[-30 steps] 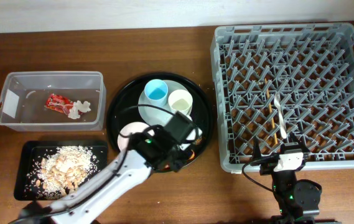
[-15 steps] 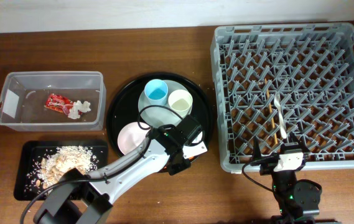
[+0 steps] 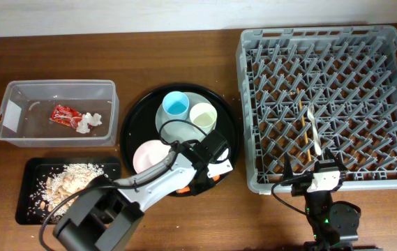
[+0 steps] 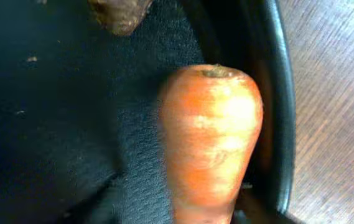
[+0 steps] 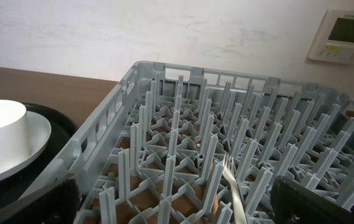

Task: Sort waste into correct bins and load items into the dishwasher rack
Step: 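Grasp the orange carrot with the left gripper, then place the carrot onto the black tray with the left gripper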

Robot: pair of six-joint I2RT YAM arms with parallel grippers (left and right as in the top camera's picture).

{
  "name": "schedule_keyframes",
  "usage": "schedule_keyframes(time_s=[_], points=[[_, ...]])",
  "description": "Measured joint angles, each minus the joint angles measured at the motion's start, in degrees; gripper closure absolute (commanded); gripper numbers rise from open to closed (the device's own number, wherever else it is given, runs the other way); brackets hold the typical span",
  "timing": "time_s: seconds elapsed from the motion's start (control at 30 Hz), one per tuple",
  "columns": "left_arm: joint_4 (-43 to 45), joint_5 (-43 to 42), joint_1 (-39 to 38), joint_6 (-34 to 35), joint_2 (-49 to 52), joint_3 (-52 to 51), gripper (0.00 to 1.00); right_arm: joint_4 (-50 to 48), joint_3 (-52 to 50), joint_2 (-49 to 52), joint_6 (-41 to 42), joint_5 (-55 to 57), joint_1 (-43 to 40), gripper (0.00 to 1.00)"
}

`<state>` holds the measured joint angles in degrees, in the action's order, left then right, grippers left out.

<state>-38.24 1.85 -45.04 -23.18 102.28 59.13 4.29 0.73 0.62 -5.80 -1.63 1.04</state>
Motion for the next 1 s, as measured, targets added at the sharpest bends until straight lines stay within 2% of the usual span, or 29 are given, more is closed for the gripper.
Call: schedule_keyframes(time_s=[0.13, 0.23, 0.4, 0.53, 0.6, 0.63, 0.73, 0.9, 1.0], points=[[-0.24, -1.03, -0.17, -0.48, 0.26, -0.04, 0.99, 0.00, 0.00, 0.00, 0.00, 0.00, 0.00, 0.01], [-0.44, -1.03, -0.17, -0.61, 0.26, 0.00, 0.99, 0.00, 0.00, 0.00, 0.02, 0.00, 0.00, 0.01], [-8.11, -1.01, -0.17, -0.11, -0.94, 4.79, 1.00, 0.00, 0.00, 0.00, 0.02, 0.00, 0.00, 0.01], [-10.51, -1.01, -0.17, 2.84, -12.63, 11.61, 1.00, 0.00, 0.00, 0.00, 0.02, 0.00, 0.00, 0.01], [-11.34, -0.24, 0.81, 8.07, -19.54, 11.91, 1.00, 0.00, 0.00, 0.00, -0.02, 0.02, 0.00, 0.01], [-12.59, 0.37, 3.15, 11.82, -22.62, 11.93, 1.00, 0.00, 0.00, 0.00, 0.00, 0.00, 0.00, 0.01], [-18.36, 1.70, 16.63, 22.86, -29.94, 12.15, 1.00, 0.00, 0.00, 0.02, 0.02, 0.00, 0.00, 0.01], [-31.19, 7.26, 46.10, 48.30, -39.85, 12.22, 1.00, 0.00, 0.00, 0.00, 0.02, -0.02, 0.00, 0.01], [-31.19, 9.64, 56.72, 55.65, -42.16, 9.60, 1.00, 0.00, 0.00, 0.00, 0.00, -0.02, 0.00, 0.01]])
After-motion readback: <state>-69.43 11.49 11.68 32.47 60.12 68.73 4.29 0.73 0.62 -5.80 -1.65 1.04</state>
